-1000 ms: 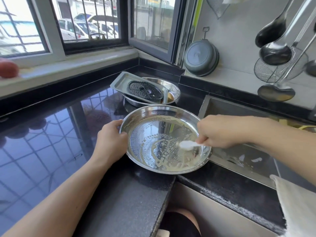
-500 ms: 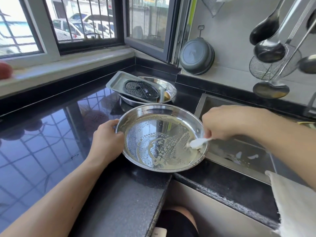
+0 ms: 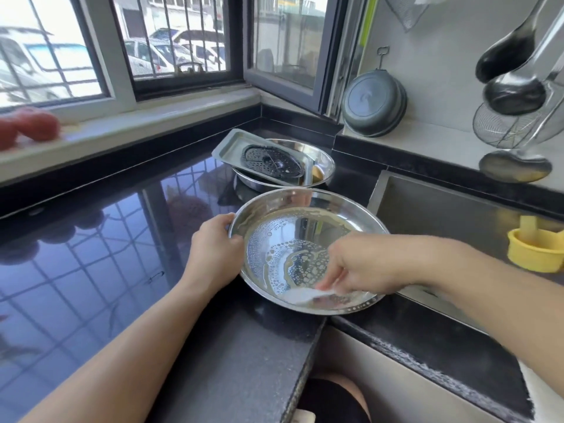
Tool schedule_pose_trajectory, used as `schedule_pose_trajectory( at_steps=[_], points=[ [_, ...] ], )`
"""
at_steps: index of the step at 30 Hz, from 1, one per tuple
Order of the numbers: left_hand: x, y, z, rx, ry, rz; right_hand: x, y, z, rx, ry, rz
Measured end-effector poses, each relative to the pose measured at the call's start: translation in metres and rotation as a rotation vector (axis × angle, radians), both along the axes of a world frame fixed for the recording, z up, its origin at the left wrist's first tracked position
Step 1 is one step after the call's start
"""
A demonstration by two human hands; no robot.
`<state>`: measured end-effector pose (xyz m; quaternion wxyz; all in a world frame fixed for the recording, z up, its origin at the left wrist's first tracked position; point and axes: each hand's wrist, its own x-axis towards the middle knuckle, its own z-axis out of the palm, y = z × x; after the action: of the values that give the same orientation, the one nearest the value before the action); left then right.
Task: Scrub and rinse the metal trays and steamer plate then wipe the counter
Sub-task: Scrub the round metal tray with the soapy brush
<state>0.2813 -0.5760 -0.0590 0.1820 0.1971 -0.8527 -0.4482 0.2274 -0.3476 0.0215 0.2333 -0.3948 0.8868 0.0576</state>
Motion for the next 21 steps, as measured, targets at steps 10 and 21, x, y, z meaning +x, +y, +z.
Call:
schedule_pose_trajectory(
  at_steps=[10, 21],
  points=[
    [-0.001, 0.000, 0.001, 0.022, 0.002, 0.000, -0.010, -0.040, -0.013, -0.084, 0.180, -0.024],
    [-0.002, -0.004, -0.001, 0.031, 0.002, -0.029, -0.015, -0.060, -0.026, -0.165, 0.158, -0.067]
  ],
)
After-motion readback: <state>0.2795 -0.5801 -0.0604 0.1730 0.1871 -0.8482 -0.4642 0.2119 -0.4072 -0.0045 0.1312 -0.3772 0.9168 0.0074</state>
